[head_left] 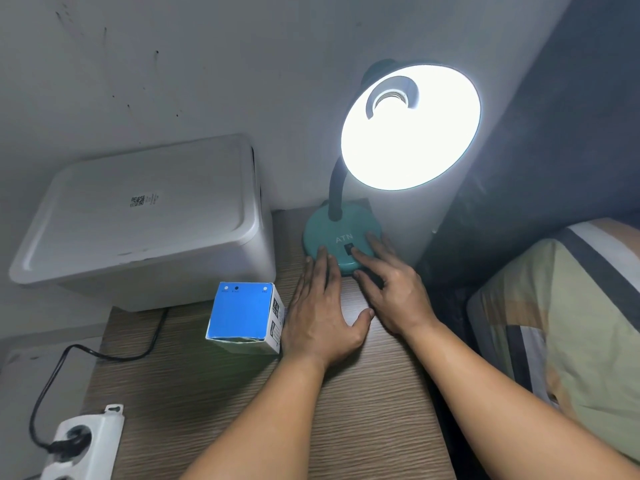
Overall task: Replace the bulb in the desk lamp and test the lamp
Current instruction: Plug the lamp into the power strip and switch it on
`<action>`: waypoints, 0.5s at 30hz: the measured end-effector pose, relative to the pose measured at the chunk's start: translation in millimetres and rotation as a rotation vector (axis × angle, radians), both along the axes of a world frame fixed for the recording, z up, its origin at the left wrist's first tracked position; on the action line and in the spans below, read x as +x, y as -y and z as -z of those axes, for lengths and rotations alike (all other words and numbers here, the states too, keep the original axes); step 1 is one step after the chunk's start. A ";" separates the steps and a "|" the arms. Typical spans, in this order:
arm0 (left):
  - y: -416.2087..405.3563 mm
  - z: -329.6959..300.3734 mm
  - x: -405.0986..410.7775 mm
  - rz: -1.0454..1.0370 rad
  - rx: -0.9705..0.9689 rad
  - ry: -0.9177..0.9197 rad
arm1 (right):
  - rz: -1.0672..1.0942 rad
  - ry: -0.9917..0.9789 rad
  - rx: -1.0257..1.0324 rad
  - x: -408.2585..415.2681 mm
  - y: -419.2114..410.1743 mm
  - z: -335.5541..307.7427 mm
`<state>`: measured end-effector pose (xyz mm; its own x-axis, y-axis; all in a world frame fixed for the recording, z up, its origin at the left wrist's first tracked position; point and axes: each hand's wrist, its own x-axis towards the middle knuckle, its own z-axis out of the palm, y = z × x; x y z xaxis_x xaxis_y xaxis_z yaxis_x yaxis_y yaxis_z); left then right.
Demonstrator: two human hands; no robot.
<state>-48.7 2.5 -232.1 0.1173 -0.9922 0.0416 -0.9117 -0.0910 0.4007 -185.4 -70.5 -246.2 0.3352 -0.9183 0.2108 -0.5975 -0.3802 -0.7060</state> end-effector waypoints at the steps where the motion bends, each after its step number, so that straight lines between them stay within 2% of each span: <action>1: 0.1 0.1 -0.1 0.003 0.002 0.000 | -0.002 0.007 -0.006 -0.3 0.0 0.0; 9: 0.7 3.2 0.3 0.007 0.002 0.006 | -0.009 -0.024 -0.025 -1.7 -0.4 -2.0; 15: 2.3 5.6 -0.7 0.007 -0.002 0.005 | -0.034 -0.158 -0.102 -2.8 6.0 -3.1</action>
<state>-49.4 0.2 -237.7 0.1103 -0.9929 0.0439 -0.9145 -0.0841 0.3958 -188.2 -76.6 -243.1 0.4017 -0.8825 0.2445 -0.6835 -0.4666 -0.5614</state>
